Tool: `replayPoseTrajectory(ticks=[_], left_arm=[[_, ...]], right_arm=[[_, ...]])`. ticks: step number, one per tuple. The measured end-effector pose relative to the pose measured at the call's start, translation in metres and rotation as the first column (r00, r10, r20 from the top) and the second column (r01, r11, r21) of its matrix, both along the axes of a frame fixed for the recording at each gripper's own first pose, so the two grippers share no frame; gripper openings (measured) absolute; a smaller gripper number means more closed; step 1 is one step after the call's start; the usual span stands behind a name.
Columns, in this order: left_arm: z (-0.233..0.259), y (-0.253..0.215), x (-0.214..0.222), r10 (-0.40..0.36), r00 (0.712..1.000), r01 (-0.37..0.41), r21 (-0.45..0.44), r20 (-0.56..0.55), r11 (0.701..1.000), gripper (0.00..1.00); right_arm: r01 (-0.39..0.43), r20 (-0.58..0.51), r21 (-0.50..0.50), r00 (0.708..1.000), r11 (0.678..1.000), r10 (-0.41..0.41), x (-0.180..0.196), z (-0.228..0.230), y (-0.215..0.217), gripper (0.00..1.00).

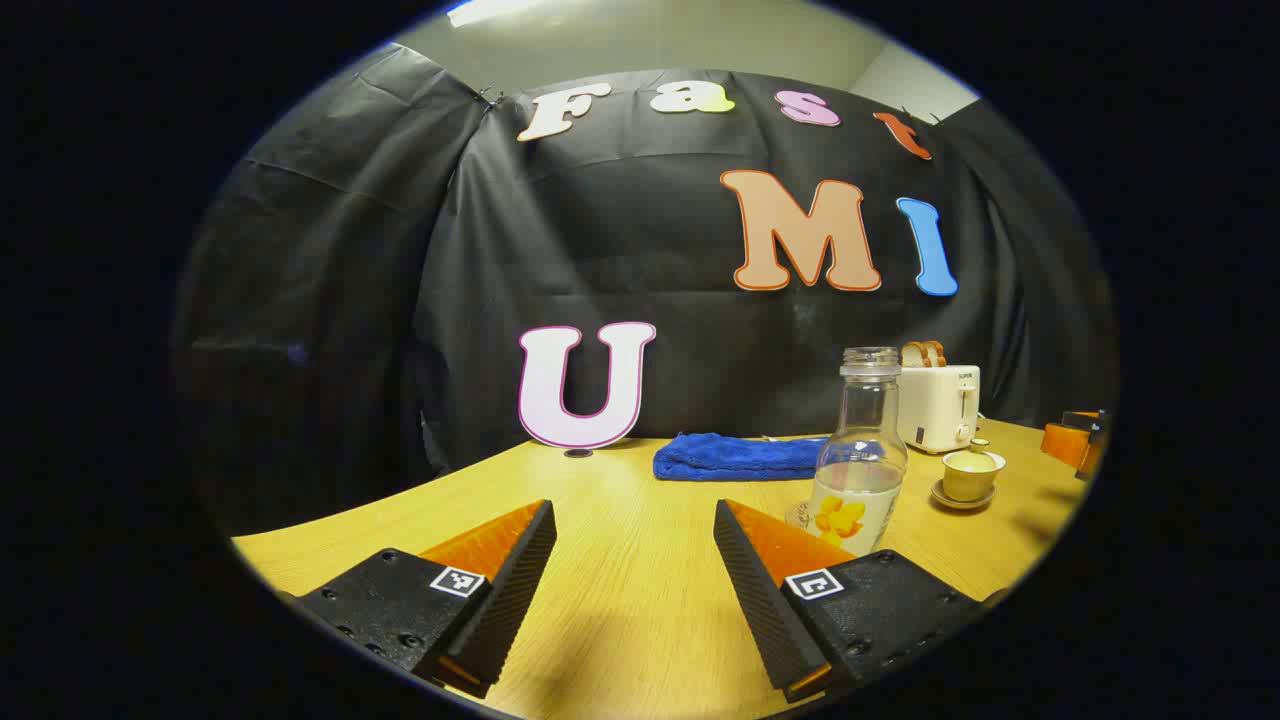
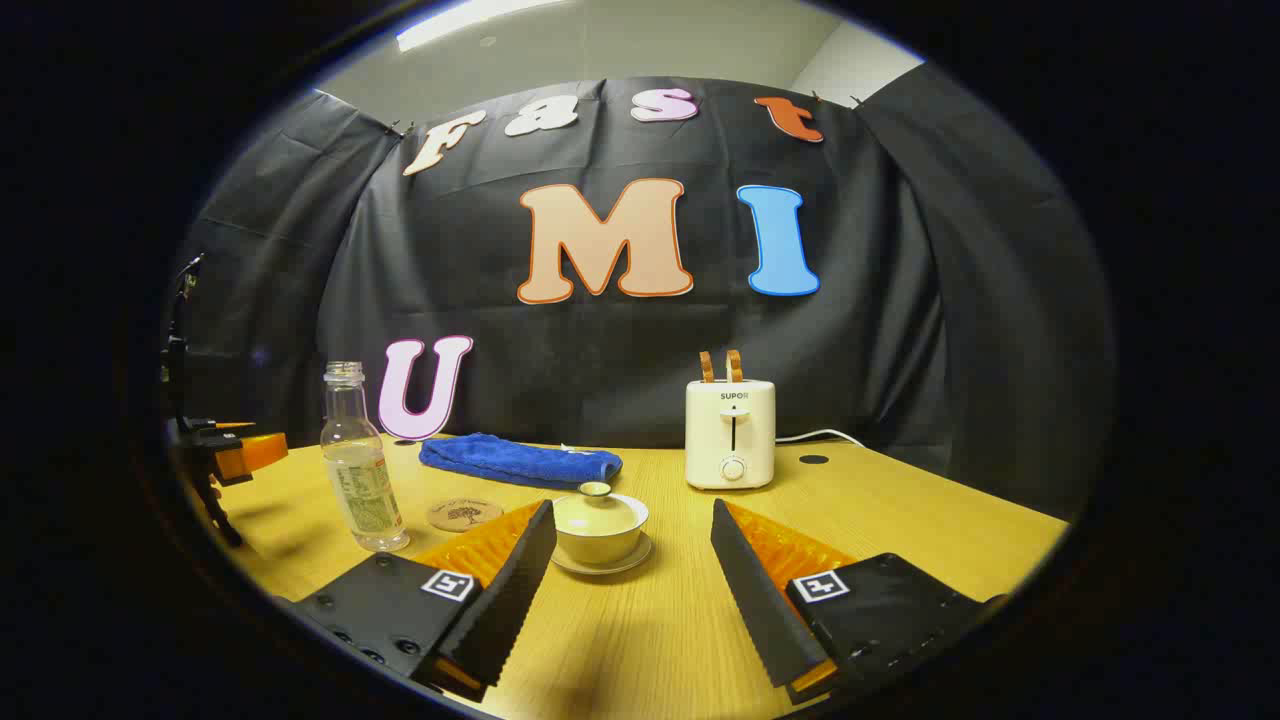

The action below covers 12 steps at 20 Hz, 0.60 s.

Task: Open the teacup lid with one hand, grasp the water bottle and pour water into the teacup with the other hand; after pouring, place the water bottle on the coaster and then close the teacup lid.

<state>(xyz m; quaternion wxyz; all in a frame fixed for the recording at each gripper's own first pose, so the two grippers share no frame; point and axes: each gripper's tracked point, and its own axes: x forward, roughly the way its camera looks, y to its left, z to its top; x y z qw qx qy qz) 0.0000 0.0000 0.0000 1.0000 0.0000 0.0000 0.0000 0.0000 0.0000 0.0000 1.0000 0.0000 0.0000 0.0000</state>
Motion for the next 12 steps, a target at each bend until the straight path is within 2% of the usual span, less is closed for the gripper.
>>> replayPoseTrajectory(ticks=[2, 6, 7, 8, 10, 11, 12], left_arm=[[-0.0002, -0.0001, 0.0, 0.002, 1.0, -0.002, 0.0, 0.0, 1.0, 0.93], [-0.0005, -0.0004, 0.0002, 0.002, 1.0, -0.002, -0.001, 0.0, 1.0, 0.93], [-0.001, -0.0004, 0.0001, 0.002, 1.0, -0.002, -0.001, 0.0, 1.0, 0.93], [-0.0005, -0.0004, 0.0, 0.002, 1.0, -0.002, -0.001, 0.001, 1.0, 0.93], [-0.0006, -0.0005, 0.0003, 0.002, 1.0, -0.002, -0.001, 0.001, 1.0, 0.93], [-0.0013, -0.0006, 0.0004, 0.002, 1.0, -0.002, -0.001, 0.001, 1.0, 0.93], [-0.001, -0.0007, 0.0005, 0.002, 1.0, -0.002, -0.002, 0.0, 1.0, 0.93]], right_arm=[[-0.003, 0.0, 0.0, 1.0, 1.0, 0.003, 0.0003, 0.0001, 0.0001, 1.0], [-0.003, -0.001, 0.0, 1.0, 1.0, 0.003, 0.0004, 0.0002, 0.0002, 0.98], [-0.003, 0.0, 0.0, 1.0, 1.0, 0.003, 0.0002, 0.0007, 0.0001, 0.95], [-0.003, 0.0, 0.0, 1.0, 1.0, 0.003, 0.0003, 0.0004, 0.0002, 0.98], [-0.004, 0.0, 0.0, 1.0, 1.0, 0.004, 0.0004, 0.0003, 0.0004, 0.98], [-0.004, 0.0, 0.0, 1.0, 1.0, 0.004, 0.0006, 0.0007, 0.0004, 0.95], [-0.004, 0.0, 0.001, 1.0, 1.0, 0.004, 0.0006, 0.0002, 0.0002, 0.98]])
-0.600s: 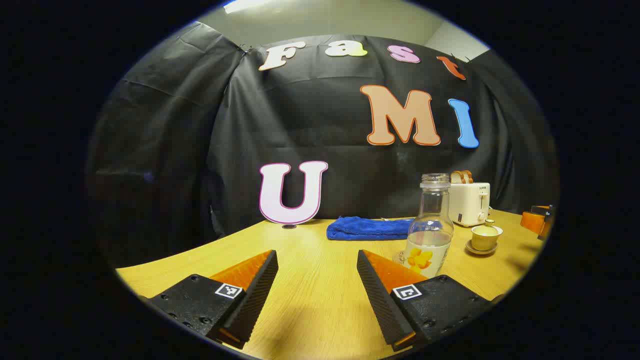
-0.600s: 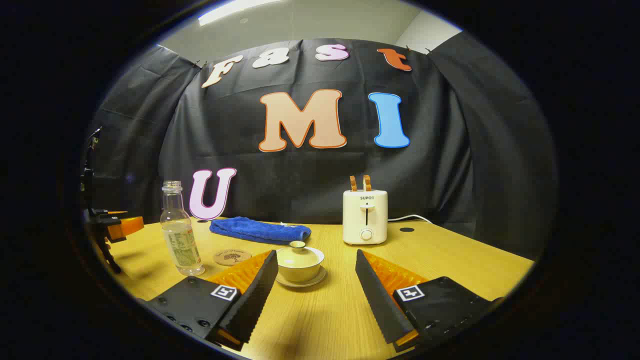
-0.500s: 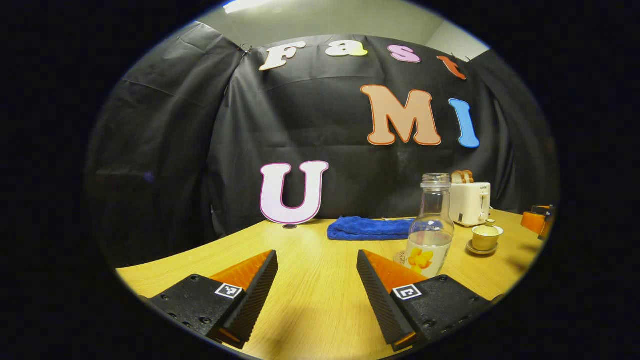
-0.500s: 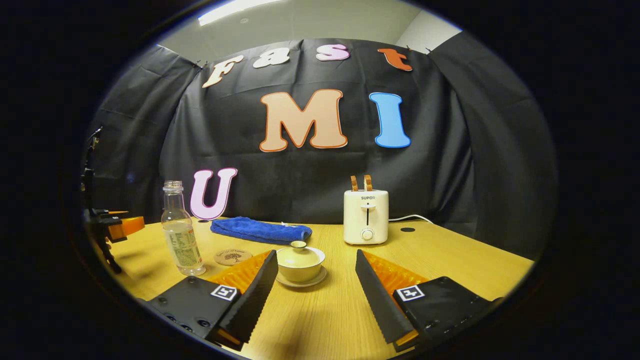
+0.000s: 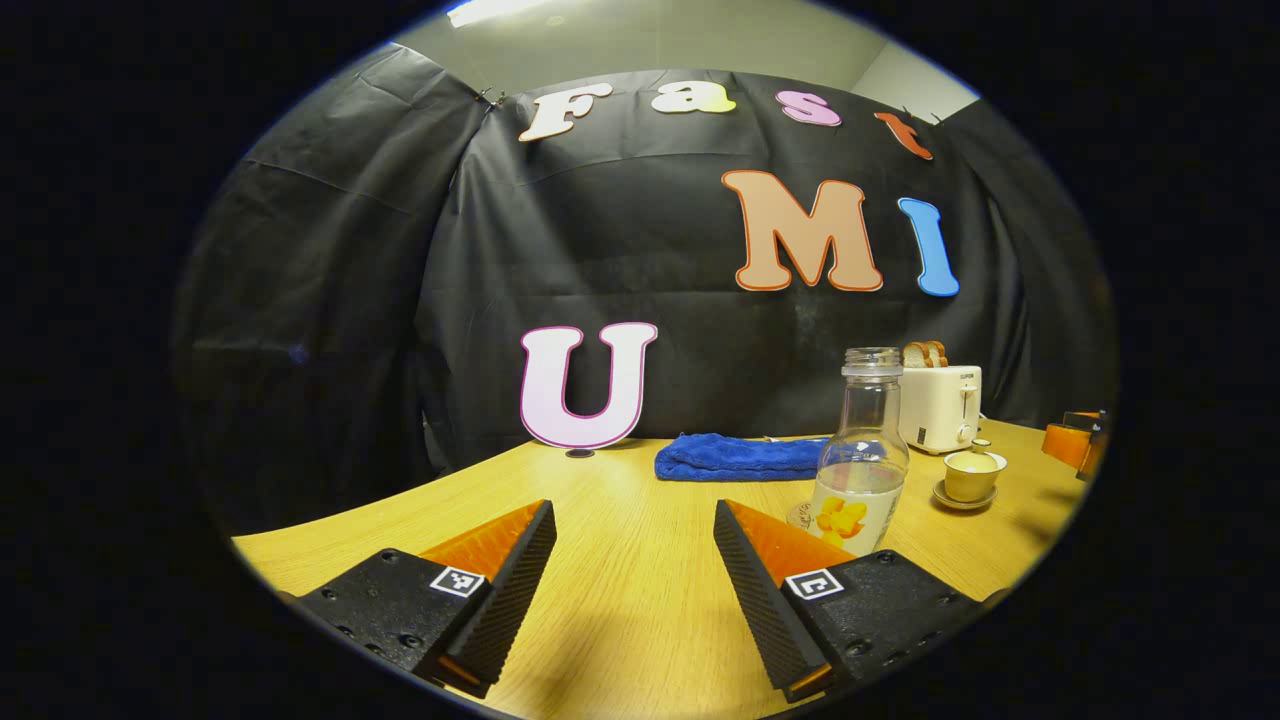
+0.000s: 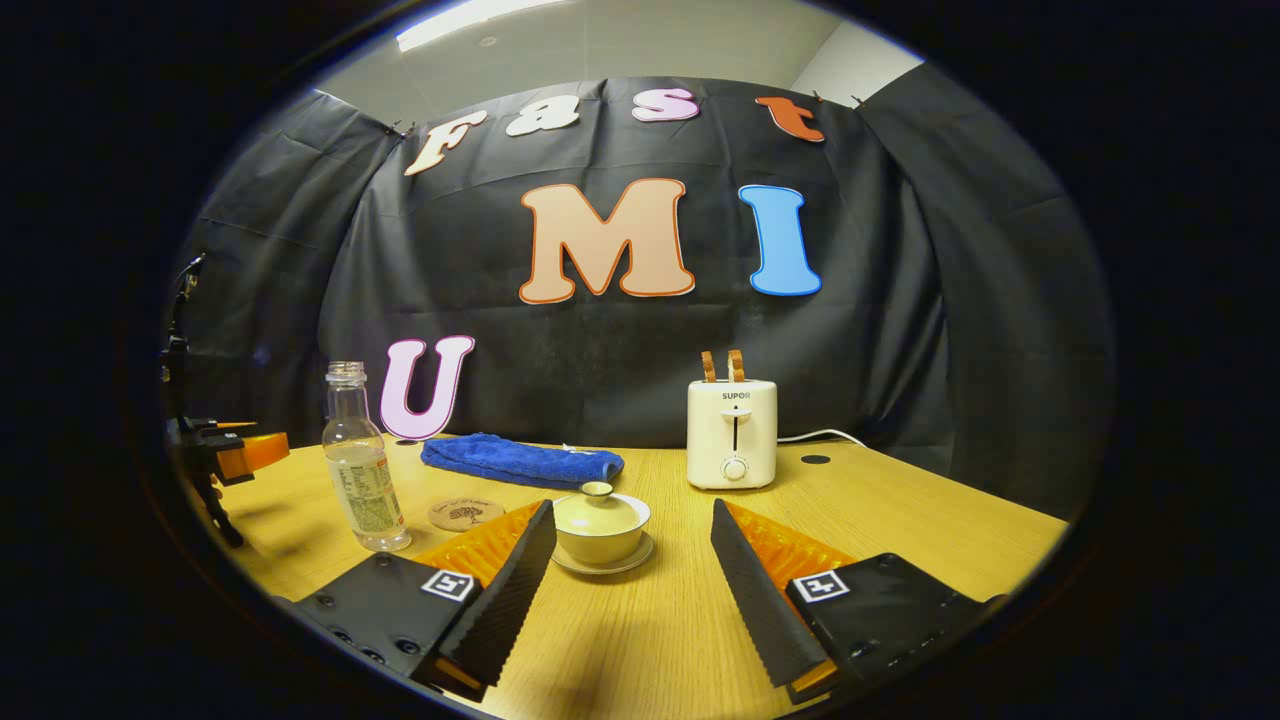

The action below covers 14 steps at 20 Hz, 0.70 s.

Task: Open the teacup lid with one hand, grasp the water bottle and pour water into the teacup with the other hand; after pouring, place the water bottle on the coaster and then close the teacup lid.

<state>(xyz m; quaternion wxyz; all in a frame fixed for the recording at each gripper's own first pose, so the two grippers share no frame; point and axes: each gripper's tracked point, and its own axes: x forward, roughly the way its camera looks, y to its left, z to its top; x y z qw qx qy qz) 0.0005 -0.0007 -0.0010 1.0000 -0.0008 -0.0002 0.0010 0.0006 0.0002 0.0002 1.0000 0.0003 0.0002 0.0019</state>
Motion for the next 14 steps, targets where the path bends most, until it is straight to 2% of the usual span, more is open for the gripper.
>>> replayPoseTrajectory(ticks=[7, 9, 10, 14], left_arm=[[0.0, -0.001, 0.0, -0.005, 1.0, 0.005, 0.0, 0.001, 1.0, 0.93], [0.0, 0.0, 0.0, -0.005, 1.0, 0.005, -0.001, 0.001, 1.0, 0.93], [0.0, -0.001, 0.001, -0.005, 1.0, 0.005, -0.001, 0.0, 1.0, 0.93], [0.0, -0.001, 0.001, -0.006, 1.0, 0.006, 0.0, 0.002, 1.0, 0.93]], right_arm=[[-0.001, -0.002, 0.0, 1.0, 1.0, 0.001, 0.0, 0.001, 0.0, 0.98], [-0.028, -0.005, 0.001, 1.0, 1.0, 0.028, 0.002, 0.0, 0.006, 0.94], [-0.041, -0.008, 0.001, 0.999, 0.999, 0.041, 0.002, -0.001, 0.009, 0.98], [-0.062, -0.009, 0.003, 0.998, 0.998, 0.062, 0.015, -0.002, 0.015, 0.98]])
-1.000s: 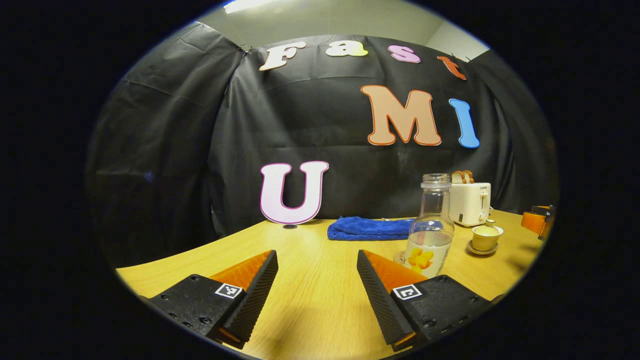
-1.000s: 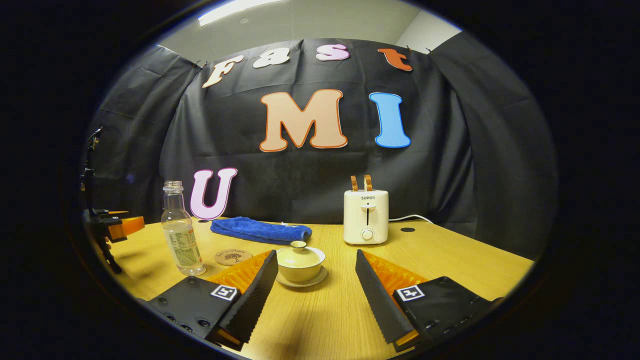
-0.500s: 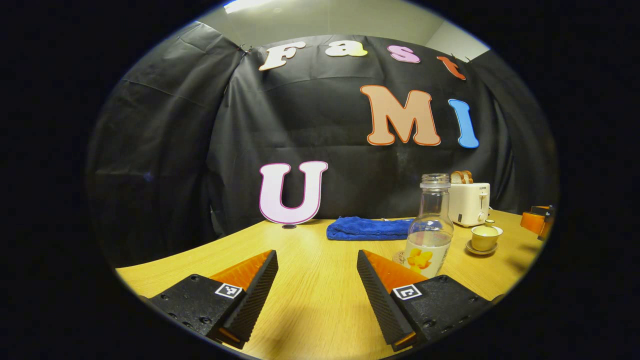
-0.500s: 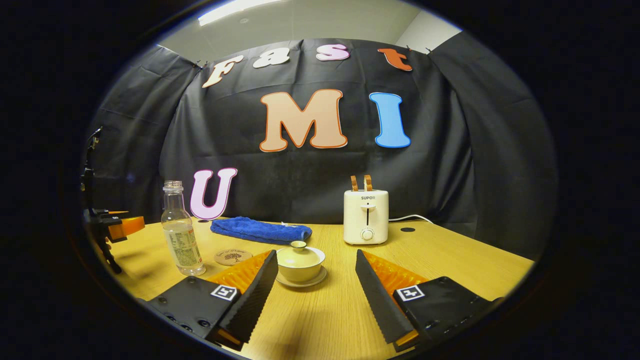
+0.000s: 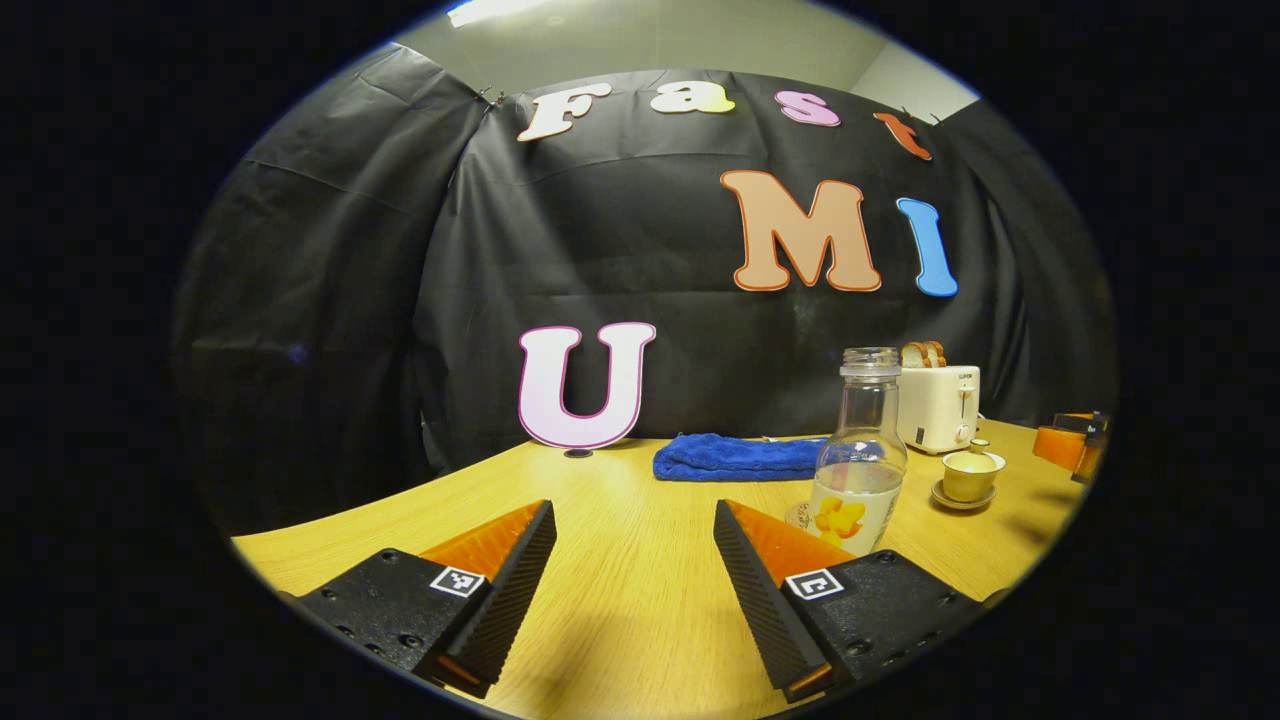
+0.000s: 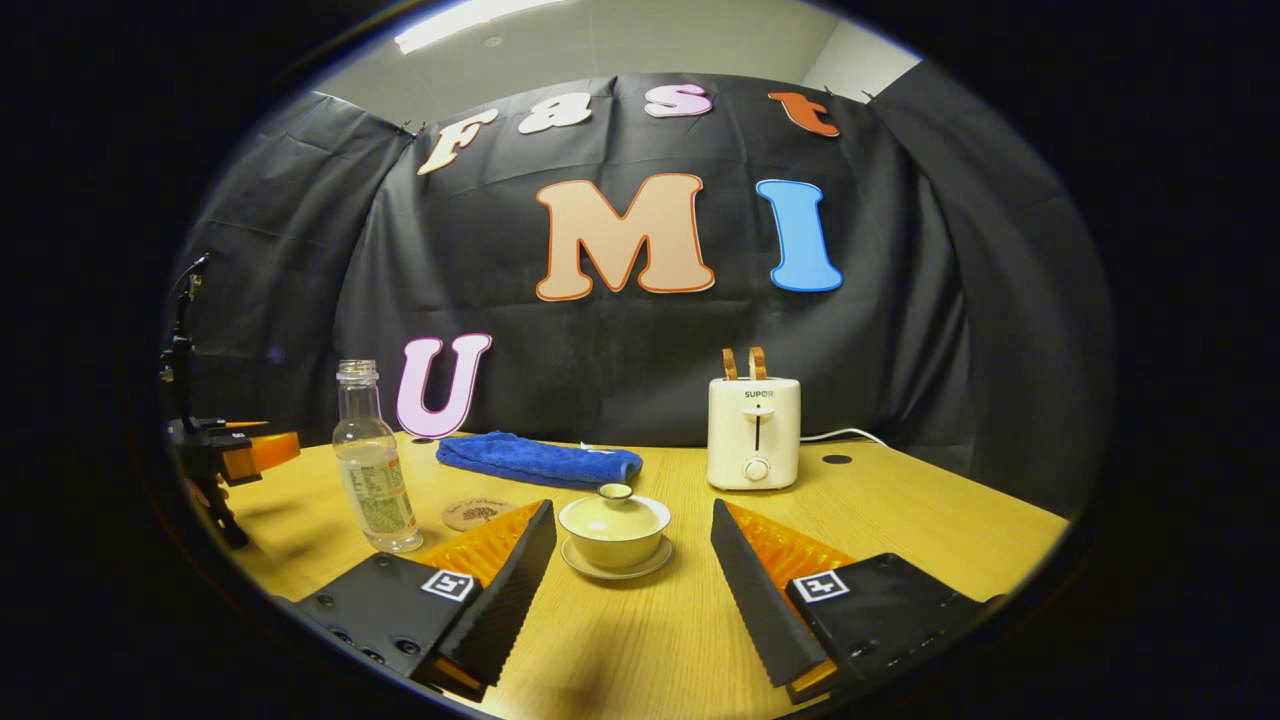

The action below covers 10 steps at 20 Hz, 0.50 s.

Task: Open the teacup lid with one hand, grasp the water bottle and pour water into the teacup with the other hand; after pouring, place the water bottle on the coaster and then close the teacup lid.

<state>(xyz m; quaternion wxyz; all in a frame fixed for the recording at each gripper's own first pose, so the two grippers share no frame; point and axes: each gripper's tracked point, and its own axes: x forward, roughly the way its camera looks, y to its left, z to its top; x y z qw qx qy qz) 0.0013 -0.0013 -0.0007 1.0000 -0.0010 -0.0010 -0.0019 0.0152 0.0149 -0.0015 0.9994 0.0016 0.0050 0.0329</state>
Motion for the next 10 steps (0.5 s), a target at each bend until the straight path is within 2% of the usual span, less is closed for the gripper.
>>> replayPoseTrajectory(ticks=[8, 10], left_arm=[[0.0, 0.0, 0.0, 0.0, 1.0, 0.0, 0.0, 0.0, 1.0, 0.93], [0.0, 0.0, 0.0, 0.0, 1.0, 0.0, 0.0, 0.0, 1.0, 0.93]], right_arm=[[-0.047, -0.023, 0.003, 0.999, 0.999, 0.047, 0.042, -0.005, 0.021, 0.94], [-0.049, -0.029, 0.004, 0.998, 0.999, 0.049, 0.054, -0.006, 0.025, 0.98]])
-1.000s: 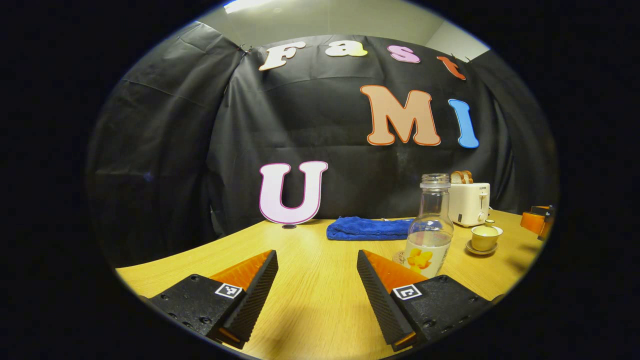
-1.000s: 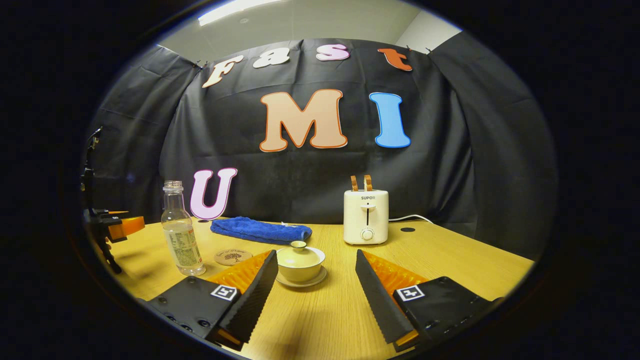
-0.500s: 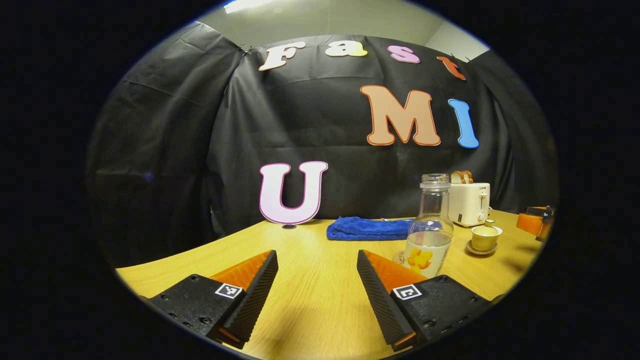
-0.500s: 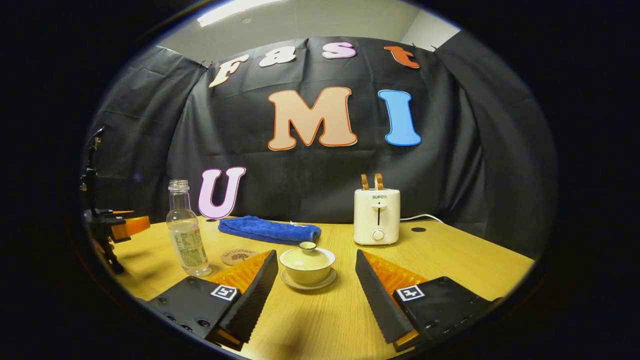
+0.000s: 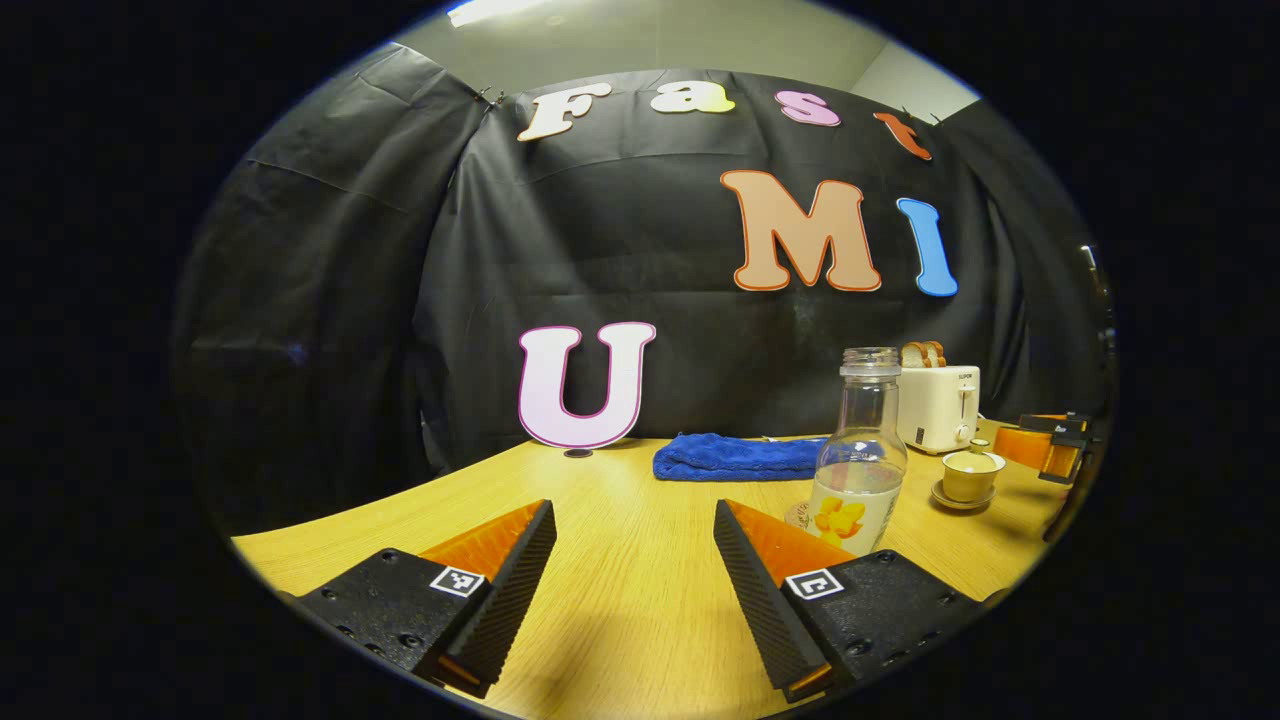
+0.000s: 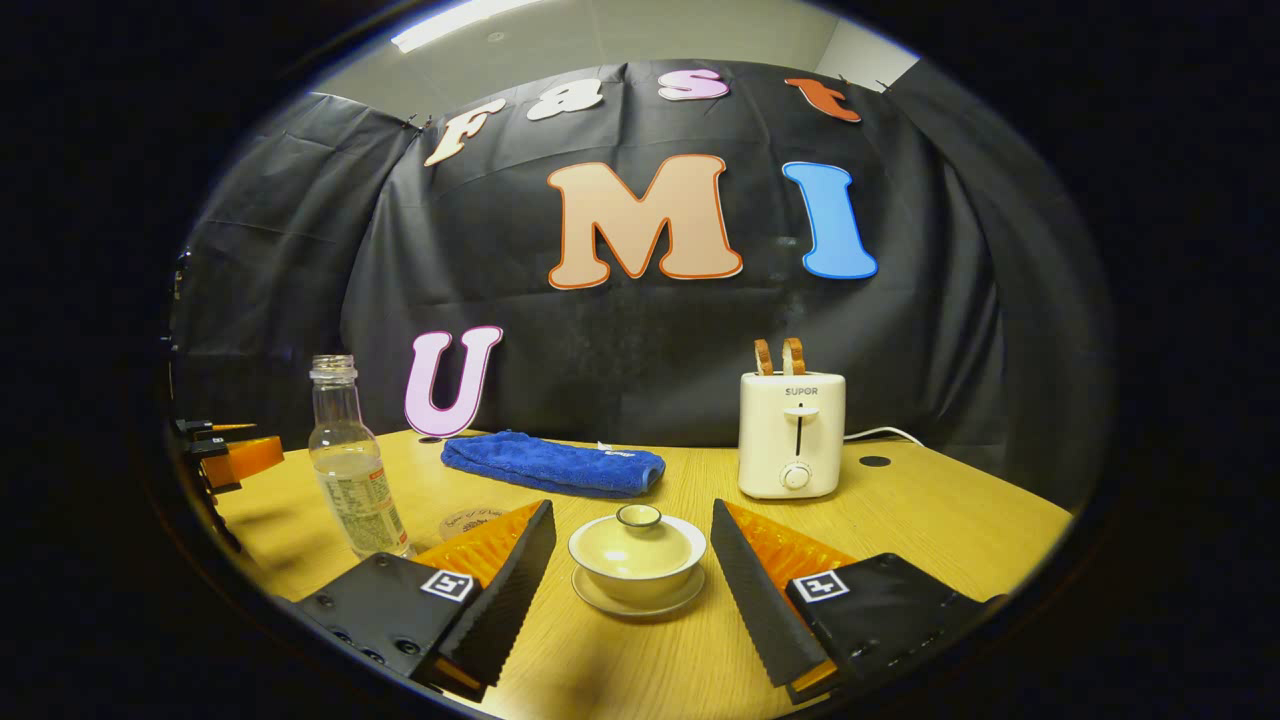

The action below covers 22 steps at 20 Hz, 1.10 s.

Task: Open the teacup lid with one hand, grasp the water bottle and pour water into the teacup with the other hand; after pouring, place the water bottle on the coaster and then close the teacup lid.

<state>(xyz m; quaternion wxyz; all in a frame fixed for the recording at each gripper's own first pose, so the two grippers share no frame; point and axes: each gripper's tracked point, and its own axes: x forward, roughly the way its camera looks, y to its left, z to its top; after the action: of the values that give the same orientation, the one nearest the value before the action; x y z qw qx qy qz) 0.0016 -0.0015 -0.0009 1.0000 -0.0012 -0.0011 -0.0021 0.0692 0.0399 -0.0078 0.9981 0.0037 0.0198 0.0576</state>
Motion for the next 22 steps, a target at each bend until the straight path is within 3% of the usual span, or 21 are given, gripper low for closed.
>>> replayPoseTrajectory(ticks=[1, 2, 3, 14, 16, 17, 18, 21, 22], left_arm=[[0.0, 0.0, 0.0, 0.0, 1.0, 0.0, 0.0, 0.0, 1.0, 0.93], [0.0, 0.0, 0.0, 0.0, 1.0, 0.0, 0.0, 0.0, 1.0, 0.93], [0.0, 0.0, 0.0, 0.0, 1.0, 0.0, 0.0, 0.001, 1.0, 0.93], [0.0, -0.001, 0.0, -0.012, 1.0, 0.012, -0.001, -0.001, 1.0, 0.93], [0.0, -0.001, 0.0, -0.012, 1.0, 0.012, -0.001, 0.0, 1.0, 0.93], [-0.001, -0.001, 0.0, -0.012, 1.0, 0.012, 0.0, 0.0, 1.0, 0.93], [0.0, -0.001, 0.0, -0.012, 1.0, 0.012, 0.0, 0.0, 1.0, 0.93], [0.0, -0.001, -0.001, -0.012, 1.0, 0.012, -0.001, 0.0, 1.0, 0.93], [0.0, -0.001, 0.0, -0.012, 1.0, 0.012, 0.0, 0.0, 1.0, 0.93]], right_arm=[[0.002, -0.003, 0.0, 1.0, 1.0, -0.002, 0.006, -0.001, 0.001, 0.94], [0.009, -0.007, 0.0, 1.0, 1.0, -0.009, 0.011, -0.001, 0.001, 0.98], [0.01, -0.015, -0.003, 1.0, 1.0, -0.01, 0.017, -0.002, 0.002, 0.94], [0.008, -0.104, -0.014, 0.995, 1.0, -0.009, 0.055, -0.017, 0.007, 0.94], [0.019, -0.121, -0.009, 0.992, 1.0, -0.02, 0.055, -0.02, 0.005, 0.64], [0.021, -0.13, -0.004, 0.991, 1.0, -0.022, 0.056, -0.021, 0.004, 0.54], [0.019, -0.132, 0.001, 0.991, 1.0, -0.019, 0.057, -0.021, 0.004, 0.49], [0.011, -0.15, 0.026, 0.989, 1.0, -0.007, 0.059, -0.024, 0.006, 0.5], [0.009, -0.153, 0.033, 0.988, 0.999, -0.004, 0.061, -0.025, 0.005, 0.34]])
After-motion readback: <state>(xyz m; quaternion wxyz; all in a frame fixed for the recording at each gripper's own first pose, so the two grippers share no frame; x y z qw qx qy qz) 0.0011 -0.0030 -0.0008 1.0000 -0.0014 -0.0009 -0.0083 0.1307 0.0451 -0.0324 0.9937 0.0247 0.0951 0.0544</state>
